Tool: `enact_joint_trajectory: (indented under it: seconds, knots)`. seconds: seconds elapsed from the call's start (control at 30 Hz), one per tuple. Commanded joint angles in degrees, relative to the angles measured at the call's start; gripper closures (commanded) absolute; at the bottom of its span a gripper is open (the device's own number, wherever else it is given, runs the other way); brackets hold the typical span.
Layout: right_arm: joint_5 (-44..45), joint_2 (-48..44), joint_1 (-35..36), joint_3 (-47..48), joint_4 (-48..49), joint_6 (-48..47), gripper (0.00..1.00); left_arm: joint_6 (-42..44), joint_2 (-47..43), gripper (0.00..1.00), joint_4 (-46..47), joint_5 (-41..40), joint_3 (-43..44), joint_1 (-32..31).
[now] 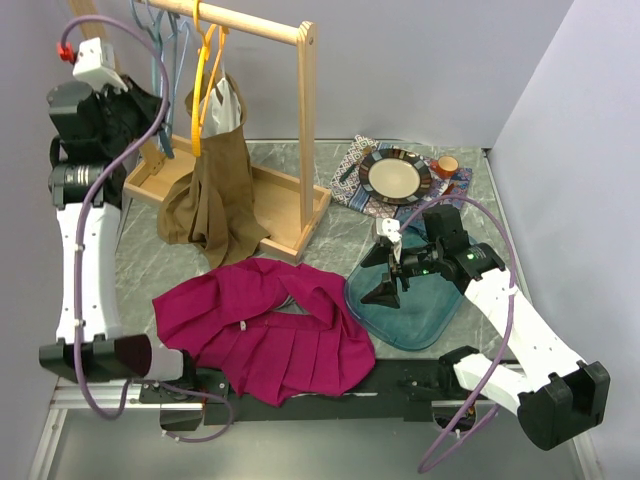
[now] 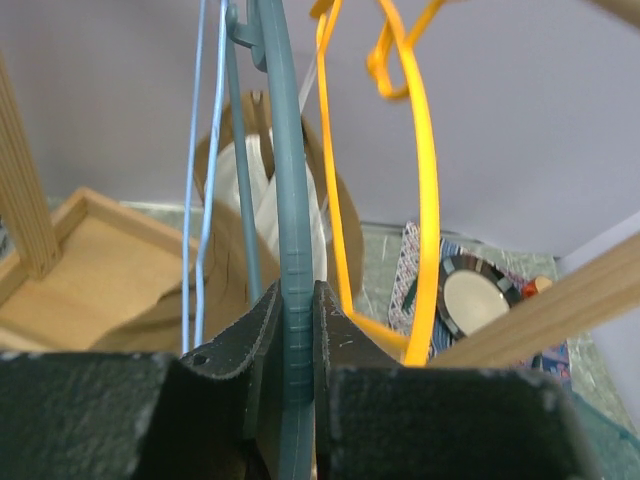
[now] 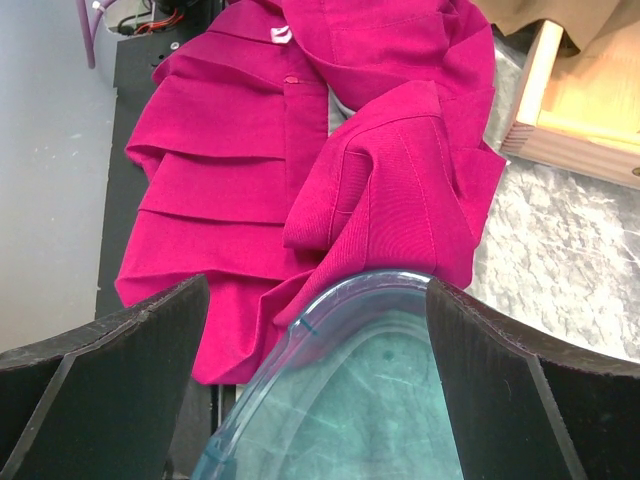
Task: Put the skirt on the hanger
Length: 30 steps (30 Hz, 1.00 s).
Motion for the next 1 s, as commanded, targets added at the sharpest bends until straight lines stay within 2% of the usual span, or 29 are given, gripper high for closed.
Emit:
enact_joint_trajectory:
  seconds: [0.0,0.3,0.43,0.6,0.73,0.83,0.97]
  knots:
    - [-0.95,-0.12,-0.39,1.07,-0.15,-0.92,0.04,-0.07,-8.06,0.99,3.1,-0.83,-4.55,0.11]
    - [-1.48,0.32,-0.48,1.42,-1.81,-2.93,0.04,-2.27,-27.57,0.99,0.12,-4.0,-17.64,0.11]
    - [-1.12,0.06,-0.83,1.95,-5.24,-6.97,0.04,-5.34,-36.45,0.99,-1.82,-4.09,-24.58,0.11]
    - [-2.36,0.49,-1.18,2.3,-9.28,-13.39,0.02,-6.93,-46.64,0.99,-5.94,-3.39,-28.46,0.11]
    - [-0.52,2.51,-1.18,10.09,-20.58,-20.76,0.02,-7.98,-52.62,0.99,-9.81,-4.87,-30.57,-1.03]
    - [3.61,4.19,-1.18,16.69,-25.62,-21.22,0.01,-8.51,-57.02,0.99,-11.05,-6.98,-32.51,-2.26]
    - [6.78,4.36,-1.18,20.93,-25.2,-17.71,0.0,-8.25,-61.94,0.99,-14.11,-9.27,-33.3,-3.41]
